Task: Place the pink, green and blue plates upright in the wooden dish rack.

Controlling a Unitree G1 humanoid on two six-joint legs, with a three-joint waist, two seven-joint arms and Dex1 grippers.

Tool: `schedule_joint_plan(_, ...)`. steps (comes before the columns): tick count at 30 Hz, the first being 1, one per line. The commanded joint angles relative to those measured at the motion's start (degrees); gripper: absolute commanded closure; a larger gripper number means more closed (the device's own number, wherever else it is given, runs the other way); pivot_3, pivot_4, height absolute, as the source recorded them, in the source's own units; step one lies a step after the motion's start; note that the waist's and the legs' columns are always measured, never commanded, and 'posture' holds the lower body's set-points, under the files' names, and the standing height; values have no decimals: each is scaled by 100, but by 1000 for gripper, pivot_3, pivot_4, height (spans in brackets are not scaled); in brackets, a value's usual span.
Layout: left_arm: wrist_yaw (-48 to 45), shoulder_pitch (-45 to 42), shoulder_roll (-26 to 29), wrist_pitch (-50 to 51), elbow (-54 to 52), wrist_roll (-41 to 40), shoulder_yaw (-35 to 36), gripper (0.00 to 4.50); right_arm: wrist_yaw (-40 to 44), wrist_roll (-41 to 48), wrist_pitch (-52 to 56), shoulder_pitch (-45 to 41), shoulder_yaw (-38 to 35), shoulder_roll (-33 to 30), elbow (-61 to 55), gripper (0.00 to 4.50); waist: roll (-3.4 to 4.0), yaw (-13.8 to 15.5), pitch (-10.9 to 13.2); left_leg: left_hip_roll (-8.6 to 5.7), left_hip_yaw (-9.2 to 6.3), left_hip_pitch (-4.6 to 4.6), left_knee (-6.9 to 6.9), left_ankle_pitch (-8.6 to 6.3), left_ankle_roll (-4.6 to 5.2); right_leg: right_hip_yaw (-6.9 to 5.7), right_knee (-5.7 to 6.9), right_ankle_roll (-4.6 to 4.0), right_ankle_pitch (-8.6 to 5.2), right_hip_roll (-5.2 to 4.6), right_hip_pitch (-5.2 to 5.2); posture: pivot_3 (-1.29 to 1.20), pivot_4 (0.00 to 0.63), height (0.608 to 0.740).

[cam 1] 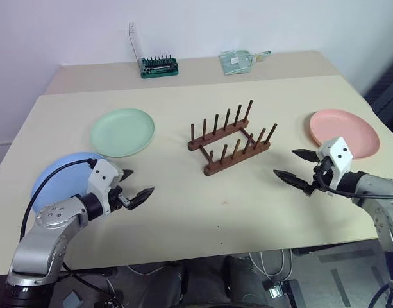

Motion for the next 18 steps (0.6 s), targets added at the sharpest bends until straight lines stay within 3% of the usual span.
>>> schedule_joint_plan(1, -191, -141, 129, -63, 35, -4, -267, 34, -357, -31, -11, 122, 9, 213, -493, 0, 0, -5, 0, 0, 0, 0, 0, 0, 0, 0, 0, 0, 0, 0, 1, 0, 150, 735)
schedule_joint_plan(5, -260, -884, -83, -289, 422, 559, -1435, 34, -646, 10, 116, 464, 34, 414, -1034, 0, 7, 36, 0, 0, 0, 0, -1, 0, 0, 0, 1, 0, 0, 0, -1, 0, 150, 735)
schedule_joint_plan(10, -182, -2040, -1164, -532, 1754, 969, -2451, 34, -953, 20, 278, 893, 162, 553, -1800, 0, 4, 150, 0, -7, -1, 0, 10, 3, -5, -1, 0, 1, 2, -3, 7, 0, 150, 735)
schedule_joint_plan(14, -188, -2651, -1725, -902, 2691, 1383, -2991, 34, -1189, -38, 399, 1039, 335, 645, -2196, 0, 7, 137, -2, 0, 2, 3, 5, 5, -9, -1, 0, 1, 1, 2, 3, 0, 150, 735)
schedule_joint_plan(18, 28, -3178, -2222, -1253, 3715, 1676, -3053, 34, -1350, -72, 428, 1103, 359, 670, -2338, 0, 4, 169, -3, -3, 0, 2, 10, 4, -5, -2, -1, 2, 1, 0, 9, 0, 150, 735)
